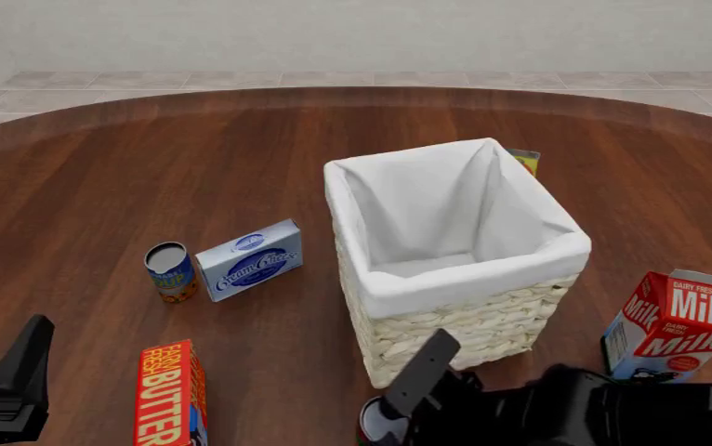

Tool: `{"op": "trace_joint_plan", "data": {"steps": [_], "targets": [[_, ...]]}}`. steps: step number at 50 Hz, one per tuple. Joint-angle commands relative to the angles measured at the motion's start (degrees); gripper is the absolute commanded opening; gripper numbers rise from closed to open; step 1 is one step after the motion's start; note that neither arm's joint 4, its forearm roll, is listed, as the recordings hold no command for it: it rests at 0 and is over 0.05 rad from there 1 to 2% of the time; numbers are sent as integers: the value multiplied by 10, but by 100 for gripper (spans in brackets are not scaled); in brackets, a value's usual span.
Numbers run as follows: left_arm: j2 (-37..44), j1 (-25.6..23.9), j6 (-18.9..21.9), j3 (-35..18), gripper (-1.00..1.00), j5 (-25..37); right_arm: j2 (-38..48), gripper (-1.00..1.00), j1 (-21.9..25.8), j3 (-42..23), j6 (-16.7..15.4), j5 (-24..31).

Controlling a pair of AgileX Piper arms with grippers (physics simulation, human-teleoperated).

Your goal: Pick up the tomato sauce, and put it in the basket.

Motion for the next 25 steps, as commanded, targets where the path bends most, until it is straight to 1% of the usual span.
{"op": "trace_joint_plan", "data": {"steps": [1, 9, 11, 17, 23, 25], "targets": [[-1, 0, 0, 2, 100, -1, -2, -100, 20, -26, 11, 21], [-1, 0, 1, 2, 100, -1, -3, -100, 31, -49, 9, 34], [-1, 0, 0, 2, 100, -1, 2, -100, 40, -58, 15, 34], [-2, 0, 0, 2, 100, -1, 18, -100, 54, -81, 14, 37], [-1, 1, 0, 2, 100, -1, 34, -100, 75, -107, 25, 40], [-1, 0, 1, 2, 100, -1, 38, -100, 78, -113, 24, 39]]}}
